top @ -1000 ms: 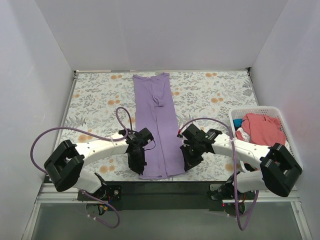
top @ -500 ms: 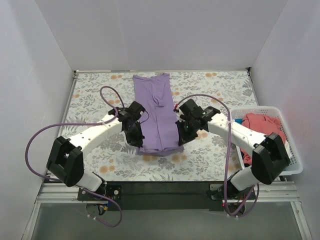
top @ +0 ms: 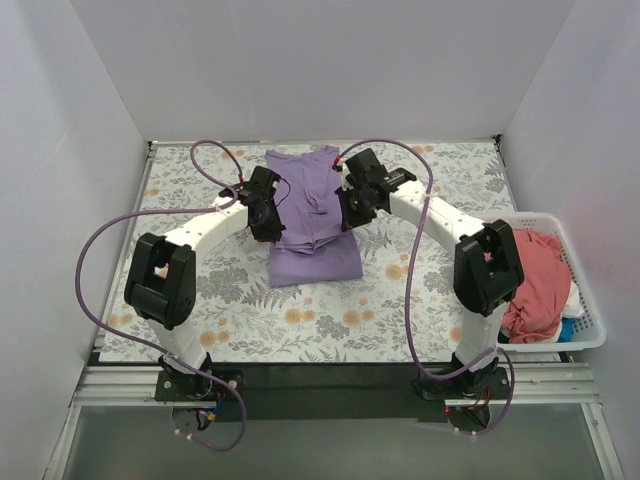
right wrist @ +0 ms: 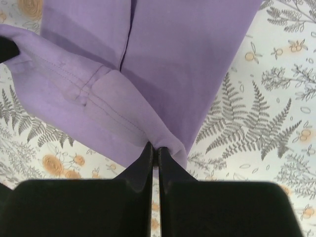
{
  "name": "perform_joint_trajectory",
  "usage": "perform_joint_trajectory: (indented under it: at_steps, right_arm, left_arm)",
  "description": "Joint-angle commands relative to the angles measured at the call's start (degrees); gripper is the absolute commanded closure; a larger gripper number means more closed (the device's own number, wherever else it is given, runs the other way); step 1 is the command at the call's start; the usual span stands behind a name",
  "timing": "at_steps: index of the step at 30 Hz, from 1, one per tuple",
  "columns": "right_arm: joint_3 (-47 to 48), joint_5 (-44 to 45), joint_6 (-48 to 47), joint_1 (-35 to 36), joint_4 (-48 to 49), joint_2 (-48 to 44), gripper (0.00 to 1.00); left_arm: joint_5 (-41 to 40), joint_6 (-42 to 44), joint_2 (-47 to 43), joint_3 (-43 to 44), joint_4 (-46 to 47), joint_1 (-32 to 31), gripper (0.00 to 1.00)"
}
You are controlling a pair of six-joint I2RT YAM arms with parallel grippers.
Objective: Fold and stack the t-shirts
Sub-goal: Fold the tshirt
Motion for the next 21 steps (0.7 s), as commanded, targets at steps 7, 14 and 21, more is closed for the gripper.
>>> perform_joint_trajectory:
  at_steps: [7, 14, 21]
  right_arm:
    - [1.9, -0.85, -2.39, -4.44, 9.54, 5.12, 0.99]
    - [1.01, -1.65, -3.35, -6.11, 13.68, 7.23, 0.99]
    - [-0.04, -4.19, -3.44, -6.29, 17.46, 9.86, 0.99]
  left_arm:
    - [-3.03, 4.55, 4.68, 2.89, 14.38, 2.78, 1.0]
    - [-1.97, 3.06, 6.98, 0.96, 17.63, 4.71, 1.0]
    - [-0.57, 3.15, 8.56, -0.63, 19.75, 5.07, 1.0]
